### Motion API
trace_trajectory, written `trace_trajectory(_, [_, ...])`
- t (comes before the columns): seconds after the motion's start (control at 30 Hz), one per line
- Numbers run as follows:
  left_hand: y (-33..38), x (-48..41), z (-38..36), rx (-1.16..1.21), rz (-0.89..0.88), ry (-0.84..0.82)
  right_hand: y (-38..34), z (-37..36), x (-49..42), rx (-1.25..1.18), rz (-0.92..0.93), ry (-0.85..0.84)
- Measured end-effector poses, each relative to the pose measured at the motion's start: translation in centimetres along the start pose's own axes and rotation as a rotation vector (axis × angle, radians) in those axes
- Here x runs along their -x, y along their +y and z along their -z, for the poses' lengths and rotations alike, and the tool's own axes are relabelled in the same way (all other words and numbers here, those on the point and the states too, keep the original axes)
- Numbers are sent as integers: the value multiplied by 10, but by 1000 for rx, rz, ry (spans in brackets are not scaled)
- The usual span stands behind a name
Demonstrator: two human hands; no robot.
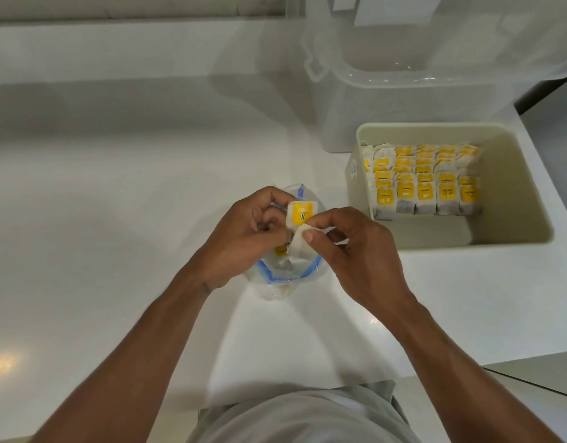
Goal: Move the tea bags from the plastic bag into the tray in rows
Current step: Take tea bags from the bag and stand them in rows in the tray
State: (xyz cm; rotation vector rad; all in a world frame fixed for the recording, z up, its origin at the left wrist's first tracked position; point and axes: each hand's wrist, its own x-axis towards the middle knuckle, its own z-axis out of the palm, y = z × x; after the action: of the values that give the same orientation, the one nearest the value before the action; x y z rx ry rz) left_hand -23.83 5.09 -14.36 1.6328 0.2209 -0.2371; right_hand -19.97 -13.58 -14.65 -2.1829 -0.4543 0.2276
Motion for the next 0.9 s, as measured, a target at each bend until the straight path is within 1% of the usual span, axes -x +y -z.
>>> trace_trajectory(0.1, [9, 0, -2, 16, 50, 6, 0, 0, -2, 46, 10, -2])
trace_trajectory(0.17, [7, -1, -2, -38, 44, 80, 0, 0, -2, 44, 0, -1])
trace_trajectory(0.23, [1, -3, -1, -285, 10, 221, -1, 1, -2, 42, -18, 12])
trace_trajectory(0.33, [-3, -1, 0, -700, -56, 432, -4, 3, -2, 124, -27, 12])
trace_trajectory(0.4, [-2, 0, 1, -820, -80, 496, -6, 7, -3, 157, -40, -30])
trace_trajectory(0.43, [-3, -1, 3, -816, -67, 498, -9, 9, -4, 100, -58, -85])
trace_trajectory(0.47, [-2, -1, 4, -748, -39, 484, -14, 13, -5, -37, -91, -167])
trace_trajectory(0.53, [3, -3, 8, -421, 40, 424, -29, 22, -9, -413, -179, -307])
trace_trajectory(0.57, [7, -3, 9, -228, 80, 384, -34, 25, -12, -505, -197, -321])
trace_trajectory(0.6, [11, -2, 10, -70, 115, 328, -35, 25, -16, -501, -202, -288])
trace_trajectory(0.63, [16, 0, 10, 27, 142, 260, -32, 23, -20, -403, -186, -226])
trace_trajectory(0.7, [22, 3, 8, 60, 162, 171, -27, 20, -26, -63, -107, -122])
trace_trajectory(0.73, [23, 3, 7, 59, 161, 176, -27, 20, -27, -25, -96, -121])
trace_trajectory(0.83, [21, 2, 10, 46, 164, 246, -32, 22, -28, -268, -134, -218])
trace_trajectory(0.87, [20, 2, 12, 40, 163, 232, -32, 22, -28, -273, -122, -212])
trace_trajectory(0.9, [20, 3, 13, 45, 163, 204, -30, 21, -30, -188, -91, -183])
